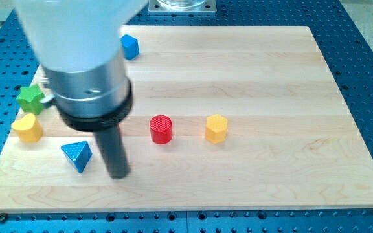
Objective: Move the triangle right to the green star
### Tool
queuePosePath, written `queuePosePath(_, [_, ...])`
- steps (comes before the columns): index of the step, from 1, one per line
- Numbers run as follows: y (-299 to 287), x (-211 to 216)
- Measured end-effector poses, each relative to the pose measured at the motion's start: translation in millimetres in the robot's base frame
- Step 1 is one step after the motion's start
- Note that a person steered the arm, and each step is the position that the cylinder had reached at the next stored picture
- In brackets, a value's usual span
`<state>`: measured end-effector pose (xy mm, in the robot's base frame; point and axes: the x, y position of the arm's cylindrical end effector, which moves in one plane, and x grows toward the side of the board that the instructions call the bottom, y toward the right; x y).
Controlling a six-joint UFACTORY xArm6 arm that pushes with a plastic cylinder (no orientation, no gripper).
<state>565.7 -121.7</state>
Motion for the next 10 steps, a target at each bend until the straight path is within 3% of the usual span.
queuePosePath(2, [-86.4, 0.6])
queuePosePath(3, [-94.3, -21.1])
queuePosePath(5, [-63.7, -50.3])
queuePosePath(6, [-63.1, -87.9])
queuePosePath(9, [-60.4, -109.2])
queuePosePath(10, [-10.7, -120.4])
